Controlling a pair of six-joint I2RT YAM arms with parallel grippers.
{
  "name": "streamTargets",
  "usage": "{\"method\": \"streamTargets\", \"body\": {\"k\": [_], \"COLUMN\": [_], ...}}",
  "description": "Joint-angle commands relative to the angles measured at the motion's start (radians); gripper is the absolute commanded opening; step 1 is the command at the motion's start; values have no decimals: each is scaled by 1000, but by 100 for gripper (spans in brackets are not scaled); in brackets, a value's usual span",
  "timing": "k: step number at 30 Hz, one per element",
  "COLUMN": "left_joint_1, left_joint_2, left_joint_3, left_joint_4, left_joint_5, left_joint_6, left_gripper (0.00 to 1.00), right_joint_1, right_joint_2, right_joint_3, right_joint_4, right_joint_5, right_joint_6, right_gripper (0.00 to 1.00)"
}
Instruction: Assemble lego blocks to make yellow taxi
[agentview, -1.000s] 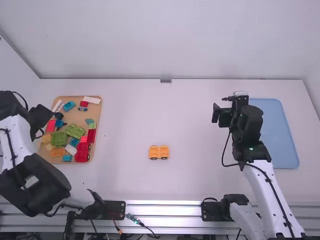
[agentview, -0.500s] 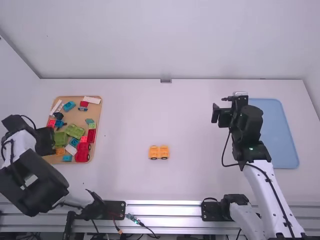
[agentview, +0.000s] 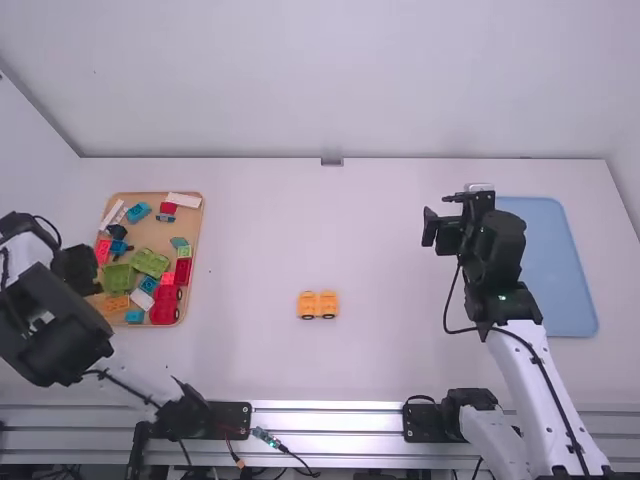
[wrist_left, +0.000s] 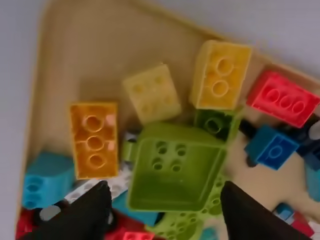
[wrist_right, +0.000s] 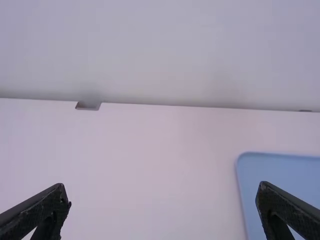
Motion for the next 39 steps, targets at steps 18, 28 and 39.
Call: {"method": "streamTargets", "body": {"k": [18, 28, 39], "left_joint_1": [3, 4, 4], "left_joint_2": [87, 87, 87], "left_joint_3": [21, -40, -83], "left_joint_4": [-10, 80, 144], "left_joint_5": [-131, -135, -158], "left_joint_6": [-172, -197, -199], "left_gripper": [47, 44, 37], "right_joint_1": [3, 3, 3], "right_joint_2": [18, 18, 18], "right_joint_3": [30, 30, 30], "right_joint_4": [4, 3, 0], "right_joint_5": [-3, -3, -3], "right_joint_6": [5, 5, 5], "right_gripper": [99, 99, 99]}}
